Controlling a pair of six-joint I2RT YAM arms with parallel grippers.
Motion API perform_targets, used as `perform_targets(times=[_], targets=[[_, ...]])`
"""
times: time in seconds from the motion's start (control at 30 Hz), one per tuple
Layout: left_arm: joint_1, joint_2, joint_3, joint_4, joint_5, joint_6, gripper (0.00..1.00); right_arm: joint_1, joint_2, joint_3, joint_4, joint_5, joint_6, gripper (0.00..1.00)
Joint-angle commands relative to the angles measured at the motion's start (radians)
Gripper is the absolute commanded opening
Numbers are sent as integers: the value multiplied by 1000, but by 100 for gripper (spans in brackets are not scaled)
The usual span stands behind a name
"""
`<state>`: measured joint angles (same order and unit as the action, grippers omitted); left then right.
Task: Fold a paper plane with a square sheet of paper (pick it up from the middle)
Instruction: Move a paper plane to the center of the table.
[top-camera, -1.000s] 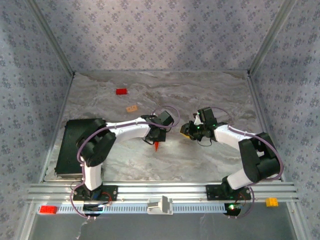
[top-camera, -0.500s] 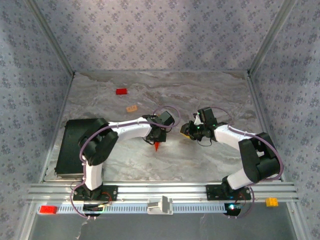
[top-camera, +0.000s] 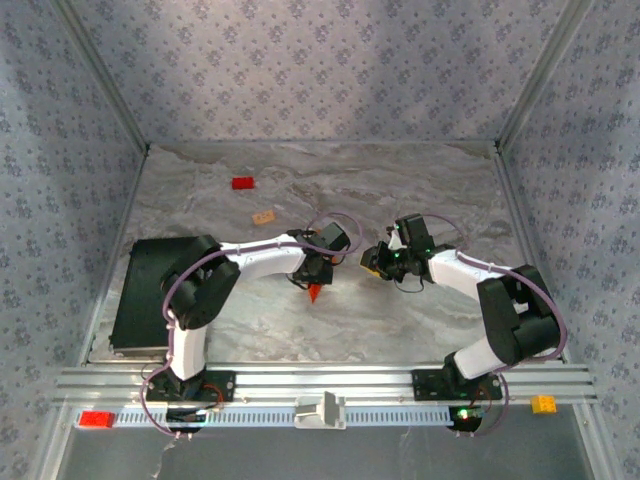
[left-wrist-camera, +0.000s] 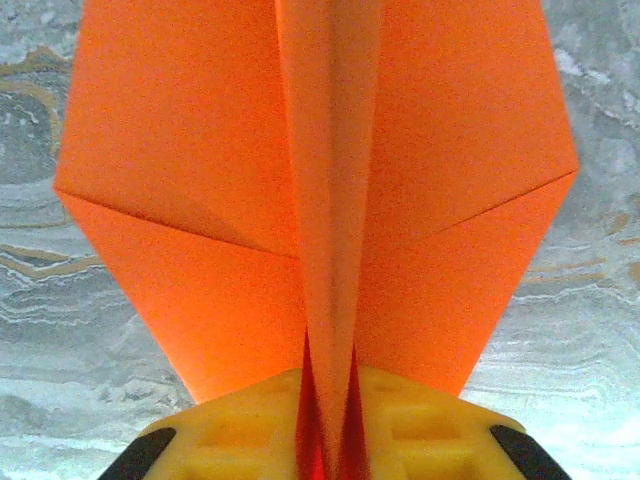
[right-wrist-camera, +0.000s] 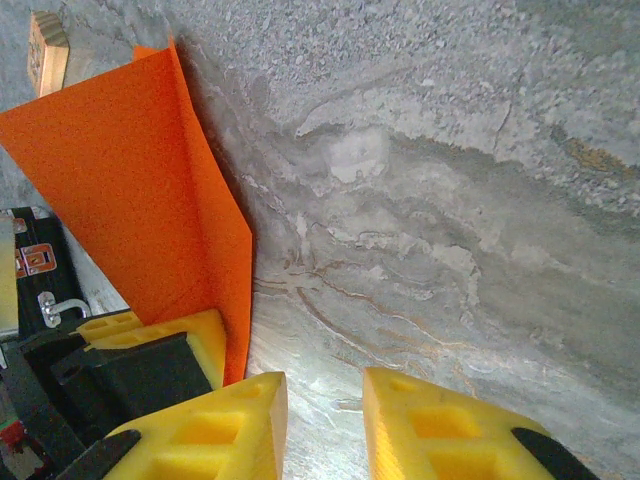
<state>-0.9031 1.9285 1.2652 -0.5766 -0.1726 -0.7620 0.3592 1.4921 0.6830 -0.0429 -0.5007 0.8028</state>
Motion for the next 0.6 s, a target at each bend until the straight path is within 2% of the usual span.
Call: perform_targets(times=[0.0, 0.23, 0.57], targets=[[-6, 45, 7, -37, 7, -29, 20, -2, 0, -10, -26, 7, -12, 27], [-19, 64, 31, -53, 12, -61, 29, -4, -2, -12, -29, 5, -14, 27], [-30, 79, 63, -94, -11, -132, 31, -17, -21, -14, -41, -1, -21, 28]])
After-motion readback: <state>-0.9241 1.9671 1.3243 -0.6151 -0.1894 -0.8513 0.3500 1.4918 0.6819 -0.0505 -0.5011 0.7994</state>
